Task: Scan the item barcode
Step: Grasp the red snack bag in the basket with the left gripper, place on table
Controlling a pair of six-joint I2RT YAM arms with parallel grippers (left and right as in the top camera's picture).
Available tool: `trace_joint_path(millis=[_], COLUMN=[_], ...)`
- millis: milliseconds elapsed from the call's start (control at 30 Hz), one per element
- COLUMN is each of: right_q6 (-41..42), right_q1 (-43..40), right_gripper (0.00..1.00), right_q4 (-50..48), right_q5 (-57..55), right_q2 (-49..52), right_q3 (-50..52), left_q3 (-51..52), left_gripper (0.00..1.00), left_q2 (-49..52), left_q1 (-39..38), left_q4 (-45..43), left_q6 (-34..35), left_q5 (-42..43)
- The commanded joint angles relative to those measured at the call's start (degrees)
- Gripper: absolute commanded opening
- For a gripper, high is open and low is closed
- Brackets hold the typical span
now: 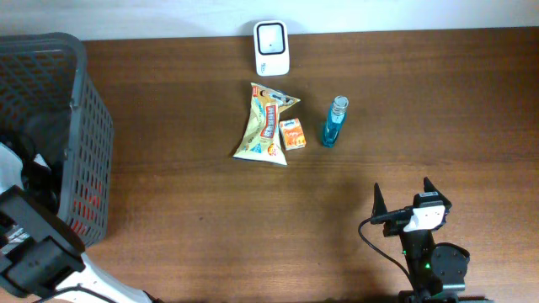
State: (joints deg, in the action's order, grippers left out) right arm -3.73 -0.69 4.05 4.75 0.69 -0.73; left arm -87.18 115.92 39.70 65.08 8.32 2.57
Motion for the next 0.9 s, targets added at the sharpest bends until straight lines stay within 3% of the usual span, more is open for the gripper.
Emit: trace_joint_path(millis=[0, 33, 133, 300, 333, 367, 400, 433, 467, 567, 767, 800, 867], right_q6=[-0.3, -0.3, -0.3, -0.3, -0.3, -0.3, -0.3, -0.3, -0.3, -0.3, -0.3, -0.3, -0.3], right_q1=[0.3, 0.3, 0.3, 0.3, 0.3, 0.3, 0.3, 0.3, 0.3, 0.3, 0.3, 0.3, 0.3], right_gripper=[0.98, 0.98, 0.98, 0.98, 0.98, 0.98, 0.98, 0.98, 0.98, 0.98, 0.98, 0.98, 0.98], right_q4=[0.2, 0.2, 0.2, 0.2, 0.2, 0.2, 0.2, 0.2, 0.2, 0.2, 0.2, 0.2, 0.2], right_q5=[-0.3, -0.3, -0.3, -0.3, -0.3, -0.3, -0.3, -0.3, -0.3, -0.3, -0.3, -0.3, -0.3], right_q2=[-0.3, -0.3, -0.3, -0.3, -0.3, -0.3, -0.3, -0.3, -0.3, -0.3, -0.3, -0.3, -0.3], right_q3=[0.4, 0.4, 0.4, 0.4, 0.4, 0.4, 0.4, 0.4, 0.4, 0.4, 0.4, 0.4, 0.4], left_q3=[1.0, 1.0, -1.0, -18.9, -22.4, -24.7, -25.0, -24.7, -23.0, -16.5, 1.8, 2.7, 2.9], left_gripper=[0.27, 0.0, 0.0, 0.0, 0.15, 0.49, 0.59, 0.87, 0.99, 0.99, 1.0, 0.98, 0.84], left_q2=[0.7, 0.7, 0.7, 0.7, 0.7, 0.7, 0.7, 0.8, 0.9, 0.9, 0.9, 0.9, 0.9], left_q1=[0.1, 0.1, 0.1, 0.1, 0.1, 0.1, 0.1, 0.1, 0.0, 0.0, -2.0, -2.1, -2.2], left_q4=[-4.1, -4.9, -4.6, 5.5, 7.9, 11.1, 13.4, 15.8, 18.3, 18.2, 2.3, 1.3, 0.9], left_q6=[-0.7, -0.7, -0.6, 0.0, 0.0, 0.0, 0.0, 0.0, 0.0, 4.0, 8.3, 9.7, 10.5], left_q5=[-1.5, -0.4, 1.4, 11.7, 11.6, 10.3, 8.6, 6.8, 6.5, 8.3, 7.6, 6.4, 4.8])
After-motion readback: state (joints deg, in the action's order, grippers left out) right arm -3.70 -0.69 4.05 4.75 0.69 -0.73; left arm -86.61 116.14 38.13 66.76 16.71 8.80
